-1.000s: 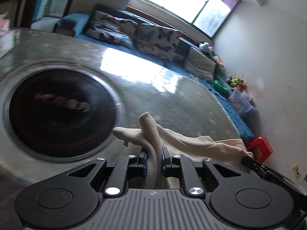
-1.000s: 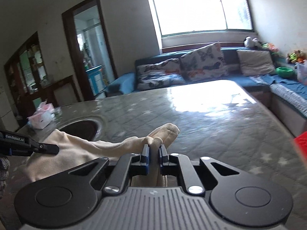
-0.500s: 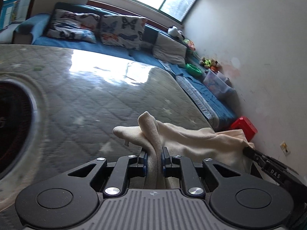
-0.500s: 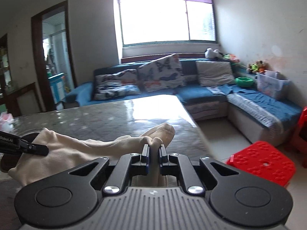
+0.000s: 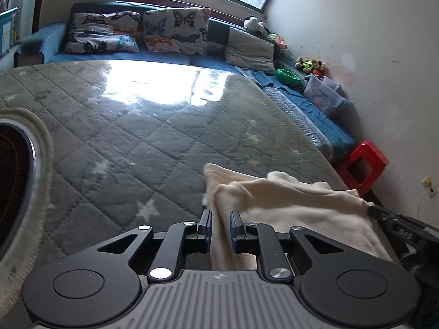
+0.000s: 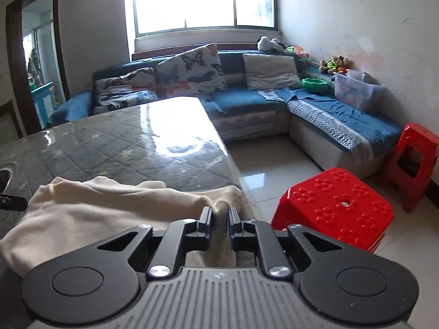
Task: Fold clothes
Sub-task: 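Lift the held edge with both grippers and fold it over the sweatshirt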
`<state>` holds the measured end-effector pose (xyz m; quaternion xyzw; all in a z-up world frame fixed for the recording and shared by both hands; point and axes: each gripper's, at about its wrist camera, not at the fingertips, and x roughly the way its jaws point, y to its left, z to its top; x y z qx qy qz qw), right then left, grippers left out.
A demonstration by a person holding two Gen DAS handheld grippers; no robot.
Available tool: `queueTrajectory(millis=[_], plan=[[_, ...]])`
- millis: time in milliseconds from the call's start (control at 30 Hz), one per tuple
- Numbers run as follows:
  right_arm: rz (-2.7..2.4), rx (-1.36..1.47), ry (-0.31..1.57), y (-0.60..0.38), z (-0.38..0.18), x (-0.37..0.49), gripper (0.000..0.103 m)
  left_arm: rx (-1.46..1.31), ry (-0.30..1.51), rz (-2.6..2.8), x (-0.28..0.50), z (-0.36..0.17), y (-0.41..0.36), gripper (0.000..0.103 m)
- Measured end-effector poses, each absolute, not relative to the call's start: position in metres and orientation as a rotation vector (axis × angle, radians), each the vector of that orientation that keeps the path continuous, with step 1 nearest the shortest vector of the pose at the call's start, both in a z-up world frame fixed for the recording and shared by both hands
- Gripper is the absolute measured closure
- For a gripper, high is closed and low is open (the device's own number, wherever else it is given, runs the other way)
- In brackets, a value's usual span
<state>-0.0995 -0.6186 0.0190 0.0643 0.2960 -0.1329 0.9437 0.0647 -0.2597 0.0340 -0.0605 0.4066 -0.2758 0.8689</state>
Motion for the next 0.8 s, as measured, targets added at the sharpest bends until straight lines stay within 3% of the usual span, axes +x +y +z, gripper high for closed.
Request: queueTrajectory(millis=[400, 533, 800], plan=[[-0.165, 0.105, 0.634, -0.600, 0.017, -0.064, 0.085, -0.096, 0.817, -0.641, 0.065, 0.048, -0.291, 0.088], [-0.153, 0.094, 0.651, -0.595, 0.012, -0.052, 0.077, -0.065, 0.809, -0.673, 0.068, 0.048, -0.308, 0.088], [-0.156, 0.087, 0.675, -0.596, 0.003, -0.041, 0.075, -0.019, 0.825, -0.701, 0.082, 0.034, -0.337, 0.088]])
